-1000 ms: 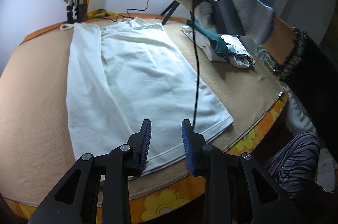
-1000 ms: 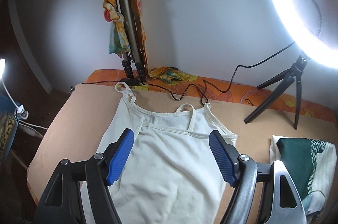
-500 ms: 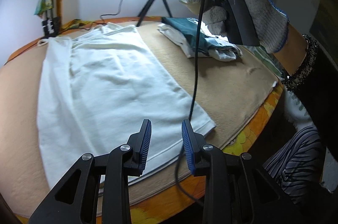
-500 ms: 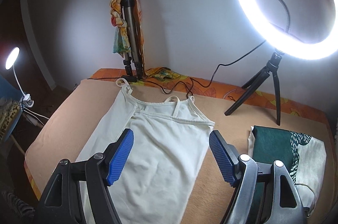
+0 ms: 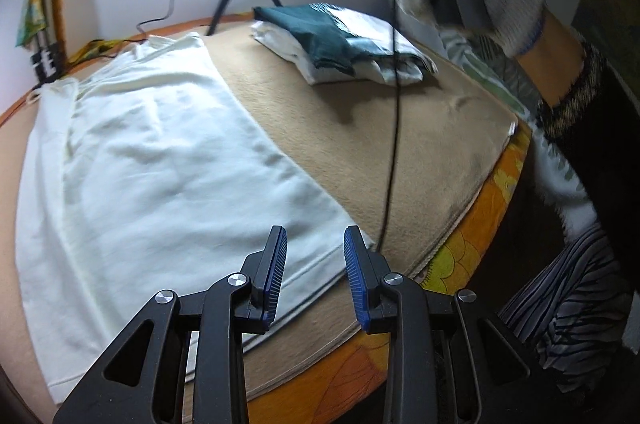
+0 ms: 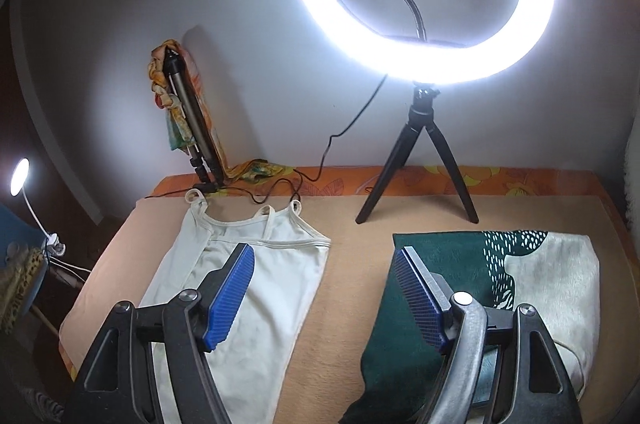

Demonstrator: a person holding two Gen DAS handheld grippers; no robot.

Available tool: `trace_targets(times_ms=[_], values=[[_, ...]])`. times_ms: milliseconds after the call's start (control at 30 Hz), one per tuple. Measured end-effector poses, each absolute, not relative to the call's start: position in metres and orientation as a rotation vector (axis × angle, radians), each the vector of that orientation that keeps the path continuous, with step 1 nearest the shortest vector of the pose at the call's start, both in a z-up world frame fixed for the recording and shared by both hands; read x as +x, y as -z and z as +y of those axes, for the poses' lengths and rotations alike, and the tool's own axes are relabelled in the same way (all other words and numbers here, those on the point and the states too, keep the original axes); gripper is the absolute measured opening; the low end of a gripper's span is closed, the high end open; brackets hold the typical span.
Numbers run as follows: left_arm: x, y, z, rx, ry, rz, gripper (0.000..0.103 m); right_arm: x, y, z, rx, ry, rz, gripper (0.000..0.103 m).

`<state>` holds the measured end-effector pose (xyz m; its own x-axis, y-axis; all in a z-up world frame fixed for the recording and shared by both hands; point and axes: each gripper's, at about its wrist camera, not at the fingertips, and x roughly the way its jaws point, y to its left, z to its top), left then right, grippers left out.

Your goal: Fold small clothes

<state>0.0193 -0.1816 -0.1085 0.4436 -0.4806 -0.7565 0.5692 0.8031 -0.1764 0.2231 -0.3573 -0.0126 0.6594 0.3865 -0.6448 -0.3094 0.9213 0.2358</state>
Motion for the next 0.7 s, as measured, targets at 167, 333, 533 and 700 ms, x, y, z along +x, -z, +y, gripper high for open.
trace_targets(times_ms=[167, 333, 533, 700], values=[[0.017, 0.117, -0.203, 0.186, 0.678, 0.913, 0.028, 0.231, 0.024, -0.367, 0.100, -0.378, 0.776, 0.067], [0.021, 0.125, -0.211, 0.204, 0.672, 0.938, 0.028, 0.236, 0.034, -0.370, 0.005, -0.328, 0.790, 0.052], [0.024, 0.130, -0.219, 0.231, 0.672, 0.941, 0.028, 0.242, 0.041, -0.385, 0.033, -0.286, 0.795, 0.054], [0.022, 0.131, -0.225, 0.261, 0.660, 0.934, 0.028, 0.248, 0.053, -0.378, 0.073, -0.338, 0.822, 0.056]])
